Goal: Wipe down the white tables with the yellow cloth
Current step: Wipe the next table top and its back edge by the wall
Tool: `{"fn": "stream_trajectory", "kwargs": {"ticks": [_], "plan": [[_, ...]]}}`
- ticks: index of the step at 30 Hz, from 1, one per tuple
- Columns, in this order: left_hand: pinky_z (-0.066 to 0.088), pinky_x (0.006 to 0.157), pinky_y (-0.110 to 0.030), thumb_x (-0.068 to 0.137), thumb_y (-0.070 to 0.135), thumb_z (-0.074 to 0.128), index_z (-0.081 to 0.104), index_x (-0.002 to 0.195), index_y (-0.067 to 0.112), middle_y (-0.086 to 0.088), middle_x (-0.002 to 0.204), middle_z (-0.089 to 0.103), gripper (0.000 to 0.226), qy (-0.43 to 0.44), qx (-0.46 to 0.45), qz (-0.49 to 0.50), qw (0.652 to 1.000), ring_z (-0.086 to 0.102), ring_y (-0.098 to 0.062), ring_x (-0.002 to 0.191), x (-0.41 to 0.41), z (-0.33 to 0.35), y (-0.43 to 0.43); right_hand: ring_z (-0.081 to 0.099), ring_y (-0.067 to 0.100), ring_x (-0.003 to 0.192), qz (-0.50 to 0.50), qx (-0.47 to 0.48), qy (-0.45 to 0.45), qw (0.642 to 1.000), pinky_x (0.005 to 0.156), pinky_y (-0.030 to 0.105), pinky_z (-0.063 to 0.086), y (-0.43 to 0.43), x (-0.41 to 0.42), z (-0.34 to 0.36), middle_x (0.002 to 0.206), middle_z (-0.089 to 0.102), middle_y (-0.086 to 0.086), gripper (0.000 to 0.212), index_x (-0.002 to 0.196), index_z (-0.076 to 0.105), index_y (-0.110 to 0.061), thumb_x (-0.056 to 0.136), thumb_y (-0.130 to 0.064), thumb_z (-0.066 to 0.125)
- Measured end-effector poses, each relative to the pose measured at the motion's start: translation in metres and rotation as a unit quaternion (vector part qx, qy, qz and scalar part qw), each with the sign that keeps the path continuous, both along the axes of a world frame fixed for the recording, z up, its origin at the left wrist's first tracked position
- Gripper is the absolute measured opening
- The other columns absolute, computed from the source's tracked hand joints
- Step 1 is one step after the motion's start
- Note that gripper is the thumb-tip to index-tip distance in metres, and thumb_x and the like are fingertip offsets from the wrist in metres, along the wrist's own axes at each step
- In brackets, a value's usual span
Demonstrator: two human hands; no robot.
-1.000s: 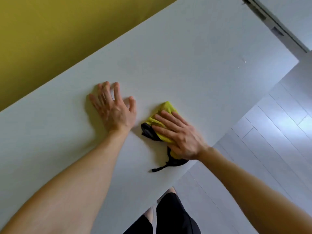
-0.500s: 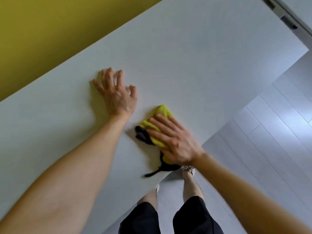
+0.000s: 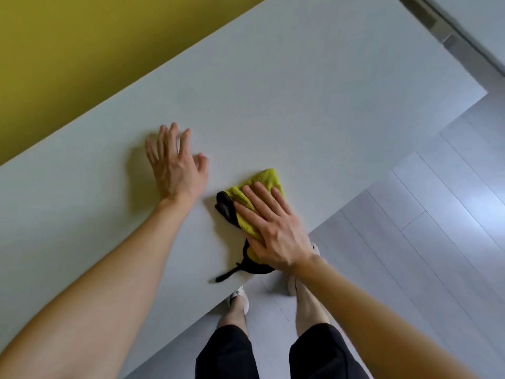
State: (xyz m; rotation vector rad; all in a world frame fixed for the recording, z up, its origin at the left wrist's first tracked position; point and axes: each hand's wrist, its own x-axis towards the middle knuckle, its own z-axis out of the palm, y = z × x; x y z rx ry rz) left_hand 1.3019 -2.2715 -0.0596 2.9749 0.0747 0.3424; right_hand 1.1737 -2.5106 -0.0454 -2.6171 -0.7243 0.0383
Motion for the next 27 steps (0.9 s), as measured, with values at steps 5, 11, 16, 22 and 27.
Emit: {"fn": "stream_trajectory", "kwargs": {"ticks": [5,11,16,22,27], "plan": [[0.022,0.131,-0.059,0.101,0.034,0.053,0.060,0.146,0.012,-0.016,0.162,0.049,0.051,-0.005,-0.008,-0.047,0.999,0.039,-0.039,0.155,-0.006,0.011,-0.073,0.012,0.025,0.169,-0.065,-0.045,0.003,0.997,0.134,0.063,0.011,-0.145,0.092,-0.004,0.179,0.027,-0.001,0.078,0.166,0.042,-0.031,0.094,-0.042,0.069],[0.028,0.127,-0.057,0.107,0.034,0.051,0.059,0.150,0.013,-0.016,0.160,0.050,0.048,-0.021,-0.028,-0.053,0.998,0.043,-0.040,0.151,0.008,0.014,-0.141,0.024,0.036,0.165,-0.237,-0.009,-0.022,0.971,0.134,0.059,0.015,-0.167,0.128,-0.004,0.169,0.044,0.009,0.072,0.156,0.058,-0.023,0.087,-0.038,0.072],[0.036,0.122,-0.054,0.112,0.032,0.047,0.060,0.149,0.015,-0.014,0.156,0.055,0.042,-0.054,-0.032,-0.052,0.997,0.050,-0.039,0.143,0.034,0.006,-0.160,0.020,0.032,0.167,0.010,0.008,-0.018,1.000,0.133,0.059,0.019,-0.137,0.072,-0.004,0.174,0.037,0.007,0.061,0.157,0.057,-0.026,0.102,-0.048,0.067],[0.032,0.125,-0.055,0.106,0.031,0.055,0.062,0.149,0.017,-0.013,0.160,0.052,0.047,-0.052,-0.020,-0.054,0.997,0.048,-0.040,0.147,0.029,-0.010,-0.158,0.037,0.035,0.160,0.010,0.011,-0.047,0.999,0.131,0.056,0.028,-0.248,0.170,-0.006,0.166,0.048,0.014,0.055,0.146,0.065,-0.013,0.093,-0.028,0.070],[0.031,0.127,-0.054,0.104,0.030,0.056,0.061,0.150,0.017,-0.012,0.162,0.050,0.048,-0.041,-0.015,-0.044,0.998,0.045,-0.038,0.150,0.028,-0.008,-0.161,0.015,0.030,0.168,-0.260,-0.012,-0.004,0.966,0.137,0.052,0.007,-0.294,0.241,-0.001,0.177,0.031,0.008,0.064,0.153,0.053,-0.020,0.091,-0.034,0.063]]}}
